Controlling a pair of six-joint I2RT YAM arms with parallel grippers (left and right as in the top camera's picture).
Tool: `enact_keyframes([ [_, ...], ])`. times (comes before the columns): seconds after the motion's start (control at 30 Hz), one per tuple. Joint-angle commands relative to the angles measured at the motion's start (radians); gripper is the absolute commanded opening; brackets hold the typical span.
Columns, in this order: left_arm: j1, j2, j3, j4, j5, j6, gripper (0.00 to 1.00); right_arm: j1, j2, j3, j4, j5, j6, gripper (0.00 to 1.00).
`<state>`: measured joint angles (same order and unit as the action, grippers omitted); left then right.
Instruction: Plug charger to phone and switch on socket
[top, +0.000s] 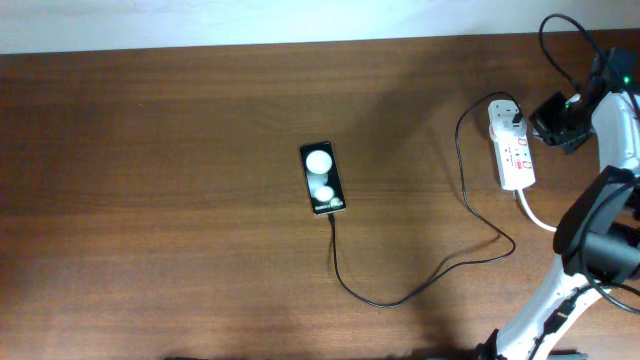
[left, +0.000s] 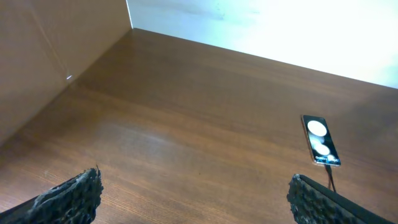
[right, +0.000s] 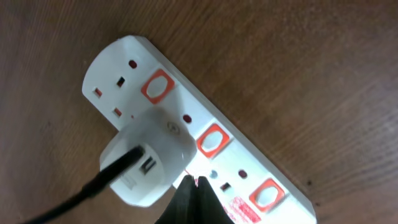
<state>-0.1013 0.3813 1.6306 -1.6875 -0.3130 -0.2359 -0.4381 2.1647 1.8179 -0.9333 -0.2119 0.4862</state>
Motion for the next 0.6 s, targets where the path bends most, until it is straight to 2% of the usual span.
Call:
enact_keyframes([
  [0.0, 0.006, -0.009, 0.001, 0.0, 0.003, -0.003, 0.99, -0.001, 0.043, 0.024, 0.009, -0.009, -0.004, 0.04],
  [0.57, 0.006, -0.009, 0.001, 0.0, 0.003, -0.003, 0.99, 0.0, 0.088, 0.024, 0.063, 0.009, 0.032, 0.04],
])
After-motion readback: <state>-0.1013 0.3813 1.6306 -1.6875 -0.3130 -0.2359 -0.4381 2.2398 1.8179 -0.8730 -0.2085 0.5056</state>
